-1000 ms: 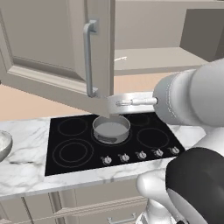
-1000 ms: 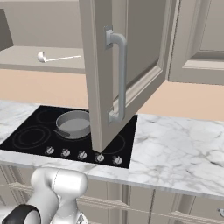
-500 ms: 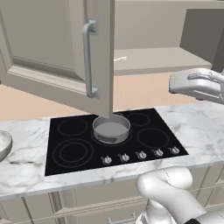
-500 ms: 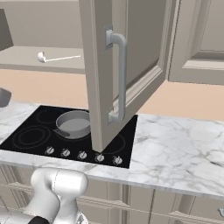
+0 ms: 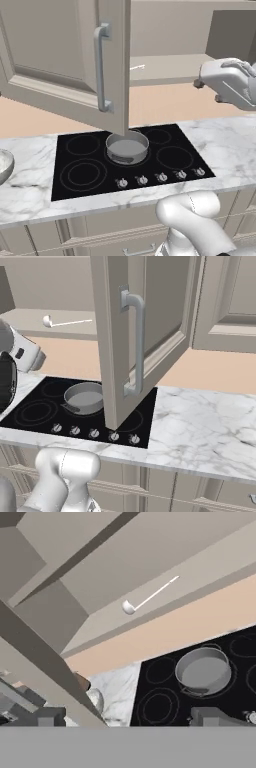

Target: Open the cabinet and move the ladle to the pot. Then close the cabinet.

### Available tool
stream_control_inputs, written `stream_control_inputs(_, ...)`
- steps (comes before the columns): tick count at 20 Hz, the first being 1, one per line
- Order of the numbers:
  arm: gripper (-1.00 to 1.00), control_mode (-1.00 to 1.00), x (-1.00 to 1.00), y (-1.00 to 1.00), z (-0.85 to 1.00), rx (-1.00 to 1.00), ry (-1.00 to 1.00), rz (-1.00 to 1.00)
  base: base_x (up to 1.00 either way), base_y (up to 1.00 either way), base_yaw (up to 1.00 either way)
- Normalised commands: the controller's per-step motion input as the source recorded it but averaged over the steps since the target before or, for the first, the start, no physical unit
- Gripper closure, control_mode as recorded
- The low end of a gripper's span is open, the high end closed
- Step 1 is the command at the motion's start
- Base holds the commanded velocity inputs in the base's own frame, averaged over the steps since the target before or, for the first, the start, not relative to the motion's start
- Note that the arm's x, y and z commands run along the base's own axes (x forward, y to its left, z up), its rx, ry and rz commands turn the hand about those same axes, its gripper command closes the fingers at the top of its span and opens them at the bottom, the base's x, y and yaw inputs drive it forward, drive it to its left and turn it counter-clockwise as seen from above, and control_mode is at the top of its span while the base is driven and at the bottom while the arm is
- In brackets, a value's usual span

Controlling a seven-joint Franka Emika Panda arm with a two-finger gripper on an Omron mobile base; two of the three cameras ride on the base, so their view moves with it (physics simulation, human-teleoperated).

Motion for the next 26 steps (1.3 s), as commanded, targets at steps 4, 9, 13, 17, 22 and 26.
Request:
stream_control_inputs(4, -1.00, -1.00, 0.81, 0.14, 0.00, 0.06, 0.00, 0.00, 0.00, 0.00, 0.00)
stream_control_inputs(9, -1.00, -1.00, 0.60, 0.45, -0.05, 0.03, 0.06, 0.01, 0.00, 0.00, 0.00)
stream_control_inputs(13, -1.00, -1.00, 0.30, 0.80, -0.07, 0.01, 0.09, 0.07, 0.00, 0.00, 0.00)
stream_control_inputs(17, -1.00, -1.00, 0.36, 0.63, 0.00, 0.05, 0.10, 0.10, 0.00, 0.00, 0.00)
stream_control_inputs(22, -1.00, -1.00, 0.31, 0.42, 0.00, 0.06, 0.09, 0.11, 0.00, 0.00, 0.00)
stream_control_inputs(26, -1.00, -1.00, 0.11, 0.47, 0.00, 0.04, 0.09, 0.13, 0.00, 0.00, 0.00)
